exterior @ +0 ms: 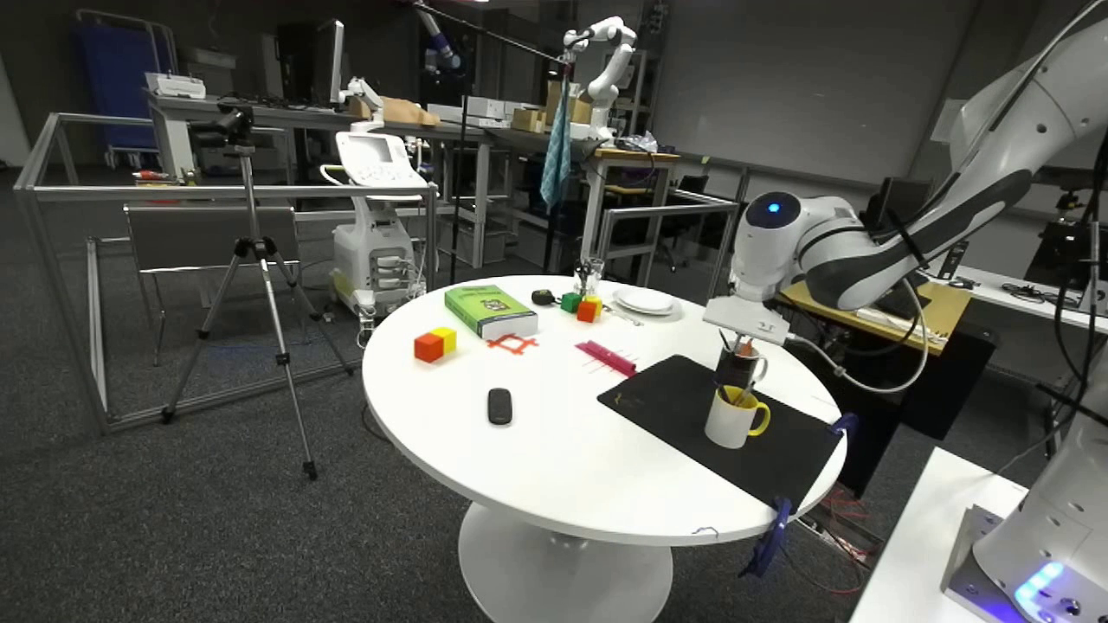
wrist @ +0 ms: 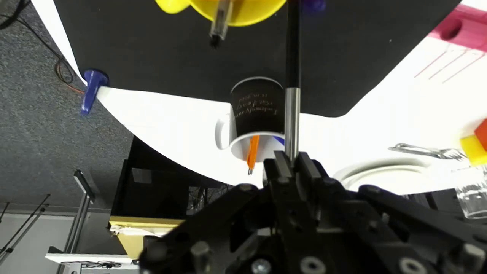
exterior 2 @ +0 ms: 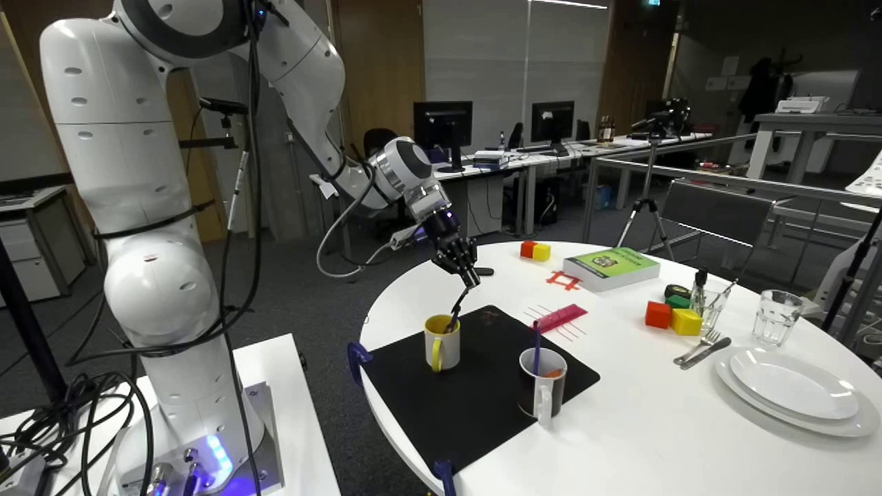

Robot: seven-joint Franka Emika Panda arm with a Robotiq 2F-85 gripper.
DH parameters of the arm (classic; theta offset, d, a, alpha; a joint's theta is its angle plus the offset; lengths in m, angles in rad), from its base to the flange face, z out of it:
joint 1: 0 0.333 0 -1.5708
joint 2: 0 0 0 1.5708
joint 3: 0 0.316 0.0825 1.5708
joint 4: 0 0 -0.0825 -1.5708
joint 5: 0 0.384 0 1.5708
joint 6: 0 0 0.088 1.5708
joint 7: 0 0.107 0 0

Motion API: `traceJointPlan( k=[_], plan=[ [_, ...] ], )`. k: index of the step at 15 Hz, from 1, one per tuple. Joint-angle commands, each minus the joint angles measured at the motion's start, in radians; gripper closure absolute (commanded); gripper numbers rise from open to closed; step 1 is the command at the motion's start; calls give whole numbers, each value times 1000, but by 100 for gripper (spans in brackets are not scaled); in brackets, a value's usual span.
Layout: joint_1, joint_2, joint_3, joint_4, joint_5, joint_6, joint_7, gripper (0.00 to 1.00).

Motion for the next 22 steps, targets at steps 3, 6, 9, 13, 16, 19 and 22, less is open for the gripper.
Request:
traceJointPlan(
  k=[3, 6, 9, 13, 16, 19, 22],
  plan=[
    [-51, -129, 1, -43, -122, -61, 1, 97],
    [-82, -158, -9, -40, -193, -105, 6, 97],
    [-113, -147, -21, -24, -276, -155, 12, 97],
    [-139, -103, -40, -3, -356, -202, 6, 97],
    [-143, -57, -47, 14, -393, -230, 4, 97],
    [-141, 9, -50, 39, -423, -243, 8, 97],
    [-142, 84, -54, 80, -456, -238, 12, 97]
  ],
)
